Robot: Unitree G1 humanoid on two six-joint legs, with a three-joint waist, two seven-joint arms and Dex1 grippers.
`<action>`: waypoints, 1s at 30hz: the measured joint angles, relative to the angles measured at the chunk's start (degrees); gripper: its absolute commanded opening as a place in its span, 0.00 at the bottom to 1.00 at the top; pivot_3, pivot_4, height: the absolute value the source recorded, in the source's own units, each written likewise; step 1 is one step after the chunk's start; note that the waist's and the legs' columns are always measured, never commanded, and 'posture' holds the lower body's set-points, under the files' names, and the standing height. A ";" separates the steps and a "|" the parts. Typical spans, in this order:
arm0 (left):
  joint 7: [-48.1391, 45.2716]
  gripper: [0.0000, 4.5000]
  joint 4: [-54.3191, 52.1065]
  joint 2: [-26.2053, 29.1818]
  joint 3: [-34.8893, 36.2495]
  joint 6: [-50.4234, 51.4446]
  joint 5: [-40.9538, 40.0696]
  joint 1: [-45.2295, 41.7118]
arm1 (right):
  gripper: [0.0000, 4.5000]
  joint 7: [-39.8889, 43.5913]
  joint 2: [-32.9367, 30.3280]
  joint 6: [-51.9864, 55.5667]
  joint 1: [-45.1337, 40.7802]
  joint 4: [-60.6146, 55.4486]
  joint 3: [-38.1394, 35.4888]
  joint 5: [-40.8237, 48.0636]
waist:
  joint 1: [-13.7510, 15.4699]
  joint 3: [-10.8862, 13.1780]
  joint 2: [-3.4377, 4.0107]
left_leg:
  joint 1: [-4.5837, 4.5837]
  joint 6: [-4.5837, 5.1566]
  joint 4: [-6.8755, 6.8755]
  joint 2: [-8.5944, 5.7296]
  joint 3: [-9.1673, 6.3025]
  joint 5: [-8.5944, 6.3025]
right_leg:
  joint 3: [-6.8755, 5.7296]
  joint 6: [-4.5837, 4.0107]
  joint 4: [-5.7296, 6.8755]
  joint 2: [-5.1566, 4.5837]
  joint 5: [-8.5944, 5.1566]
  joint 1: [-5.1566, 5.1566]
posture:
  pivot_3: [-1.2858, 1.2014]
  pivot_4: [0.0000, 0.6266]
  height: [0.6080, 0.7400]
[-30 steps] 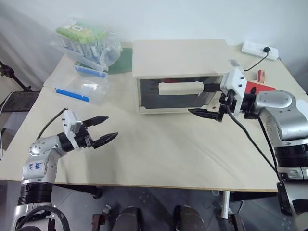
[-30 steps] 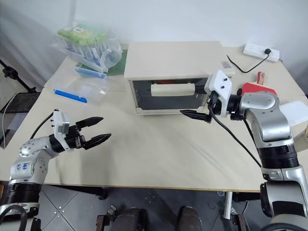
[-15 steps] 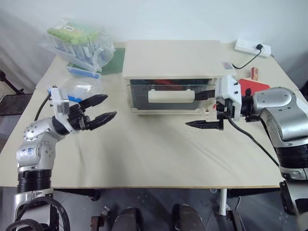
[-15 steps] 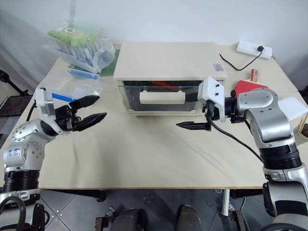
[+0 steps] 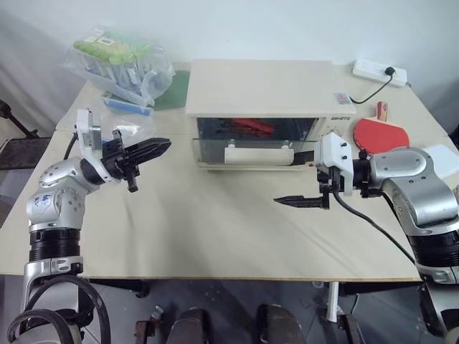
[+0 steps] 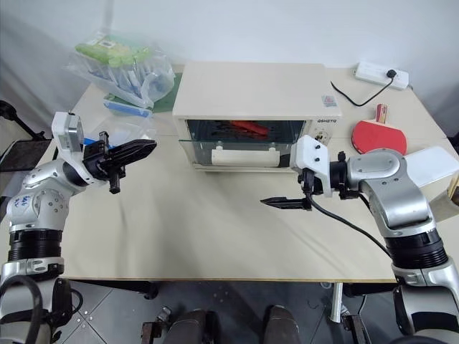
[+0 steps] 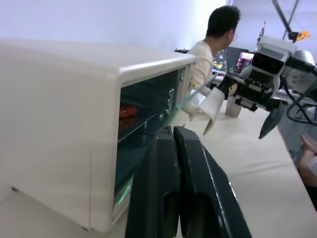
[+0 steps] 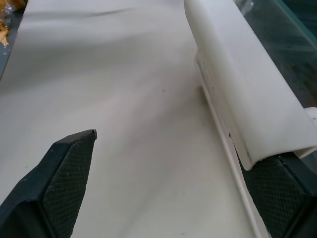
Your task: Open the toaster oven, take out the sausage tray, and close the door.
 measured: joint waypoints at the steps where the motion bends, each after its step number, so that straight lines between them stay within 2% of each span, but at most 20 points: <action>1: -0.47 0.01 1.10 -0.10 -0.80 0.00 0.48 -0.73 | 1.00 -0.10 0.00 0.00 0.22 -0.21 0.04 -0.15 | 0.00 0.00 0.00 | 0.00 0.00 0.00 0.00 0.00 0.00 | 0.00 0.00 0.00 0.00 0.00 0.00 | 0.52 0.24 1.00; 7: -3.10 0.01 4.04 -0.75 -4.78 0.36 3.14 -4.45 | 1.00 -1.35 -0.05 0.21 2.37 -2.38 0.36 -0.54 | 0.06 0.03 -0.05 | -0.03 0.00 0.06 0.00 0.00 0.00 | 0.01 0.00 0.00 0.00 0.00 0.00 | 0.52 0.24 1.00; 17: -3.63 0.01 13.12 -5.58 -8.66 -2.76 8.93 -11.37 | 1.00 -2.52 -0.57 3.48 3.67 -5.34 1.00 -0.32 | 0.17 0.05 -0.09 | -0.09 0.01 0.12 -0.01 -0.02 0.00 | -0.02 0.00 0.00 0.01 0.00 0.00 | 0.52 0.24 1.00; 30: -5.40 0.01 18.21 -7.44 -9.88 -5.85 12.24 -13.12 | 1.00 -2.00 -7.74 16.14 1.45 -9.97 3.90 0.27 | 1.55 0.06 -0.14 | -0.19 0.06 0.35 -0.01 -0.05 -0.04 | -0.01 0.00 0.01 -0.01 0.00 0.02 | 0.52 0.24 1.00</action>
